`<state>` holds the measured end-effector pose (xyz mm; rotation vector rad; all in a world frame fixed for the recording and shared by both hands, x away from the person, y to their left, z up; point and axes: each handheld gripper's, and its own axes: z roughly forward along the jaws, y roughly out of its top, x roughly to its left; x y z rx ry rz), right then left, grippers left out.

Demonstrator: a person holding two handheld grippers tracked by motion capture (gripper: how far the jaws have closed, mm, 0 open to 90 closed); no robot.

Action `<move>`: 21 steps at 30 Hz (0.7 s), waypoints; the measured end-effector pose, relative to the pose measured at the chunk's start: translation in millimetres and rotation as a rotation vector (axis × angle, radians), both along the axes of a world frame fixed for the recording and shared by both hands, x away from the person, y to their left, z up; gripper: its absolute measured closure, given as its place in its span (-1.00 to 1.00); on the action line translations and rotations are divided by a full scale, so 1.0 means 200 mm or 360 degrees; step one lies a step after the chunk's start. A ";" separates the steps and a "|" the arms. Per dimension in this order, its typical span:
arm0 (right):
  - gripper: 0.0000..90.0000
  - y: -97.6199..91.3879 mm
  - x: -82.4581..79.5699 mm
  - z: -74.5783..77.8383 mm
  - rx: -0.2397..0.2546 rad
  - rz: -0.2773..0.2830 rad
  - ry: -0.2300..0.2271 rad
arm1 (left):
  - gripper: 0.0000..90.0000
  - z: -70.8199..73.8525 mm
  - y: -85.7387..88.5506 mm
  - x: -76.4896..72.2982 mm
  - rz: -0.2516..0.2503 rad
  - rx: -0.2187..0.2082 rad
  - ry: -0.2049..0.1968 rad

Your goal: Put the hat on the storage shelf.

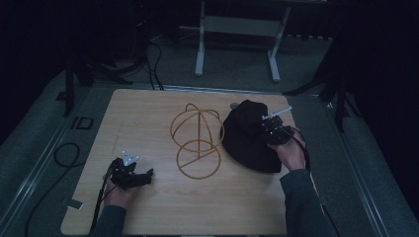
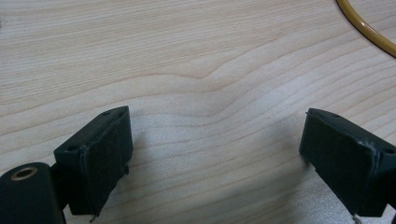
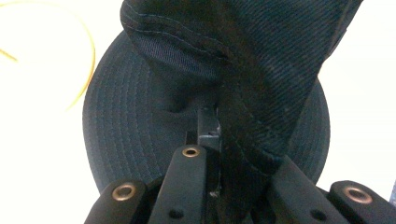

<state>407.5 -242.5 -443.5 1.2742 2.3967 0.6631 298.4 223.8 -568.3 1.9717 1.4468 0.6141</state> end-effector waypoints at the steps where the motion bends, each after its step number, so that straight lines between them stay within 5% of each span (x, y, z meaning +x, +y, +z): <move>1: 0.95 0.00 0.00 0.00 0.0000 0.0000 0.0000 | -0.78 0.00 0.00 0.00 0.0000 0.0000 0.0000; 21: 0.95 0.09 0.09 0.16 0.0012 0.0127 -0.0096 | -0.78 0.00 0.00 0.00 0.0000 0.0000 -0.0001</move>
